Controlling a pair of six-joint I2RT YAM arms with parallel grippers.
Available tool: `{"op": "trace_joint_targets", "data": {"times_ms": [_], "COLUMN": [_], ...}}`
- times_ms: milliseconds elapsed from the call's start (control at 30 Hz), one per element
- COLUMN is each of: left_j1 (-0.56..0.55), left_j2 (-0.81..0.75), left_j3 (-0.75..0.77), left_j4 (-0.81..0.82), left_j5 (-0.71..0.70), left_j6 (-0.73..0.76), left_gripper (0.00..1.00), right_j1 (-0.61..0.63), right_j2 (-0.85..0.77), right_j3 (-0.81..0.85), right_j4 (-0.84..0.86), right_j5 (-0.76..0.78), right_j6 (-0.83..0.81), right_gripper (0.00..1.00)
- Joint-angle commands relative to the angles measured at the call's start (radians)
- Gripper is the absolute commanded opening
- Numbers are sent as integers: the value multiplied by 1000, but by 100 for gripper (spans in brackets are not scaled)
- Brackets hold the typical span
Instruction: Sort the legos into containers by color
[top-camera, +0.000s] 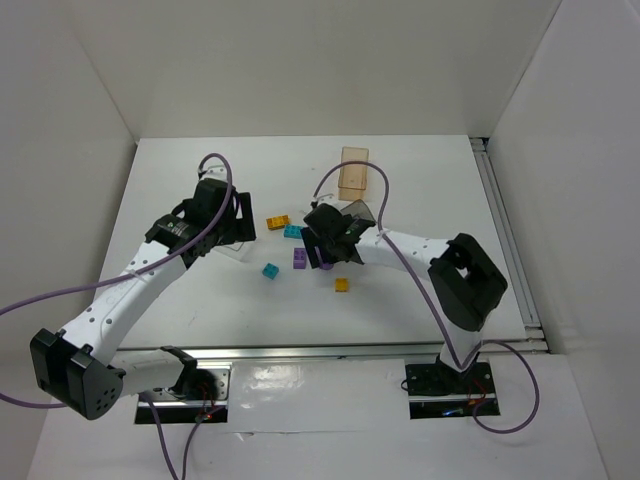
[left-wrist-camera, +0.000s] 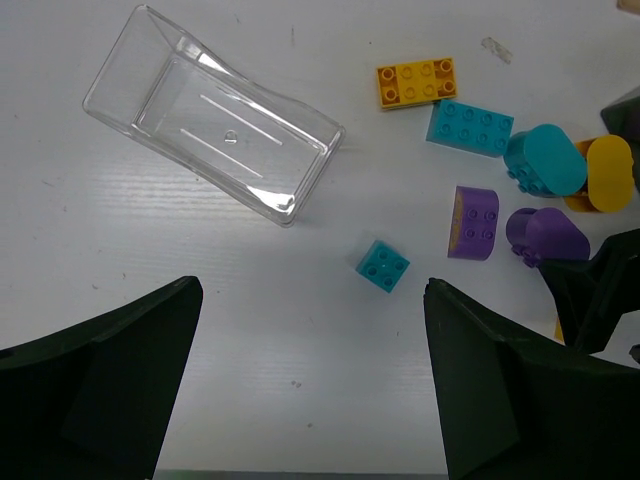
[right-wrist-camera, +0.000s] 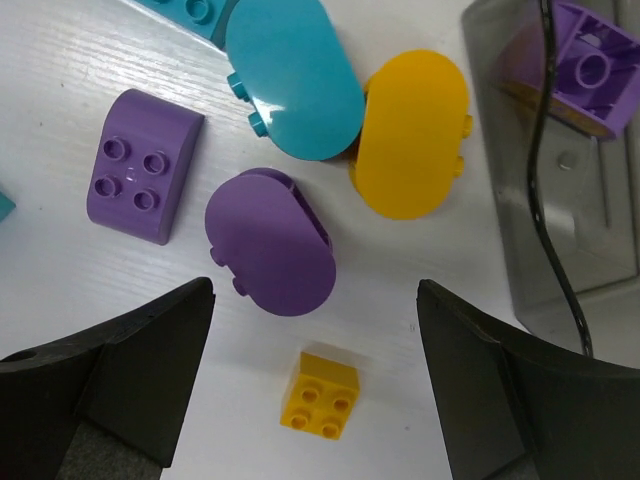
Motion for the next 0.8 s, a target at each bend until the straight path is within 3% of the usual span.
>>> {"op": "trace_joint_targets", "data": {"times_ms": [0,133,400,467,567,767], "left_j1": [-4,-4,-4,-4,-4,-14], "left_j2": [3,3,13,13,13,99], "left_j3": [-3,-3,-3,-3,-3,18], "left_j4": [-13,-13,-22,-22,-22,-53], "left_j5": [-22,-22,-33,-33,-33,16], "left_j6": [-13,-13,-22,-22,-22,-13], "left_gripper": [100,100,100,100,100,95], "right_j1": [7,7,7,7,7,7], "right_j2": [9,75,147,147,66,-135], "right_j3": [16,34,80,89,77,16], "right_j4": [101,101,112,112,112,76], "right_j5": [-35,-35,-80,-80,-57,40], "right_j6": [-57,-81,-90,-80,-69,-58], "right_gripper": [89,89,64,53,48,47]}}
